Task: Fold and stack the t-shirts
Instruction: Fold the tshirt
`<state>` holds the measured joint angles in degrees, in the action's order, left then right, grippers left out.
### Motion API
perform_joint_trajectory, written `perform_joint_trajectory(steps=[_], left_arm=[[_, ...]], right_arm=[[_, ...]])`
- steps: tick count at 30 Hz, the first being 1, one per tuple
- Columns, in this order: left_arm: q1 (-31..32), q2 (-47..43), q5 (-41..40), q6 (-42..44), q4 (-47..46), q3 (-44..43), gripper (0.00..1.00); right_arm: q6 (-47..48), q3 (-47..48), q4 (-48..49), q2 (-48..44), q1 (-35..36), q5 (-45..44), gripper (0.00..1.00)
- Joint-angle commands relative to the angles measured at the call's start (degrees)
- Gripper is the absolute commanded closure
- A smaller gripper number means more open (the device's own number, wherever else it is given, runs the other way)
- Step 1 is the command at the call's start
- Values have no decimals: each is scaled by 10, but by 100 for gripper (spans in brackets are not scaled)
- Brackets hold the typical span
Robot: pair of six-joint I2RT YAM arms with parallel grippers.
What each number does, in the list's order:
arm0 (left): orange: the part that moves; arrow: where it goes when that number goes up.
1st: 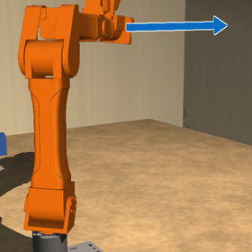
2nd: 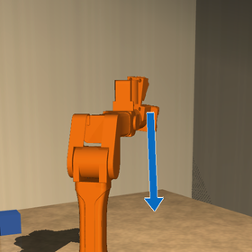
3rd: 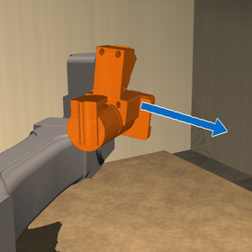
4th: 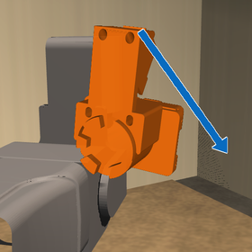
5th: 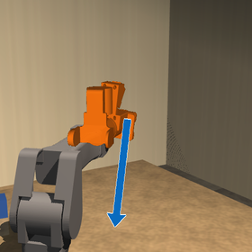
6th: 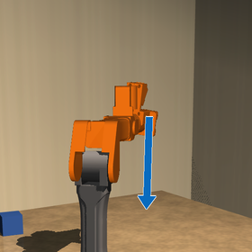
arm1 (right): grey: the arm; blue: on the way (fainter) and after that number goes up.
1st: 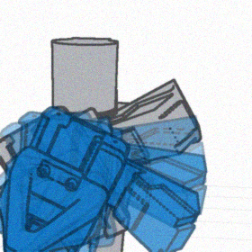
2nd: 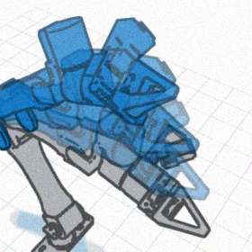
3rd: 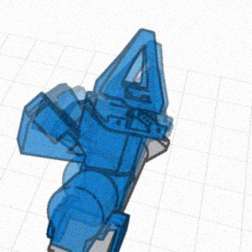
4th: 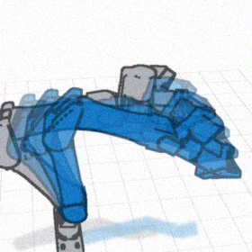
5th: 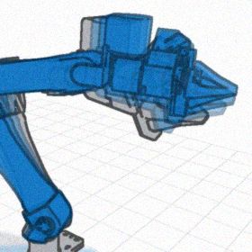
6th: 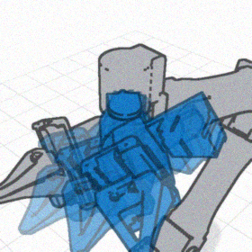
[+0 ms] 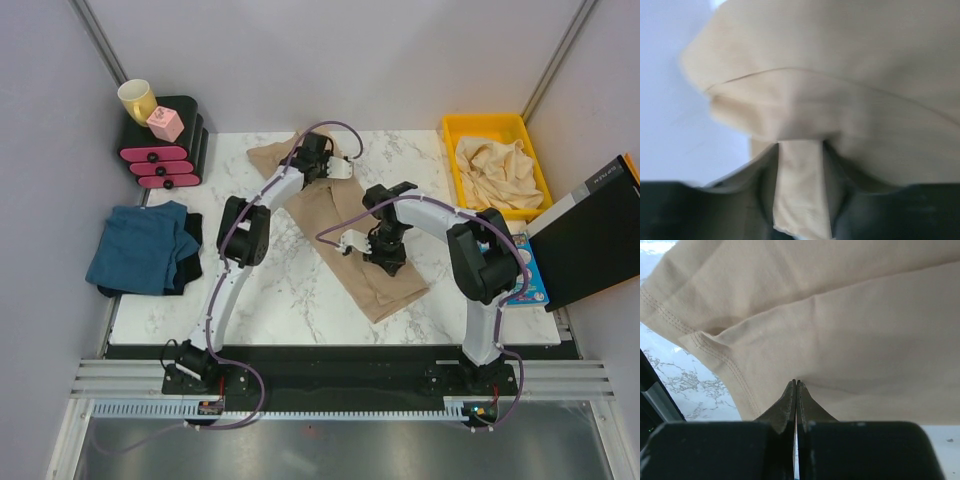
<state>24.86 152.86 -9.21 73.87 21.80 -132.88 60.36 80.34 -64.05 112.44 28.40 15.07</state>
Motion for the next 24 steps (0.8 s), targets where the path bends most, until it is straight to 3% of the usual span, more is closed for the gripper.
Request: perform_joint_trajectory(steps=[1, 4, 5, 10, 15, 19, 24], left_arm=[[12, -40, 10, -28, -54, 19, 36], [5, -83, -14, -36, -82, 58, 4], [3, -94, -19, -46, -87, 68, 1], [-19, -168, -81, -81, -84, 100, 1], [-62, -218, -179, -196, -36, 105, 1], [-114, -323, -171, -295, 5, 182, 1], [-141, -401, -164, -311, 17, 273, 1]], right_arm=[[-4, 32, -9, -20, 6, 20, 100], [2, 30, -9, -37, 7, 7, 100], [4, 27, -9, -42, 7, 4, 100], [12, 12, -4, -60, 6, -10, 100], [10, 3, 22, -40, 6, -12, 100], [4, 10, 46, -8, 7, -10, 100], [-12, 51, 54, 43, 7, 7, 100]])
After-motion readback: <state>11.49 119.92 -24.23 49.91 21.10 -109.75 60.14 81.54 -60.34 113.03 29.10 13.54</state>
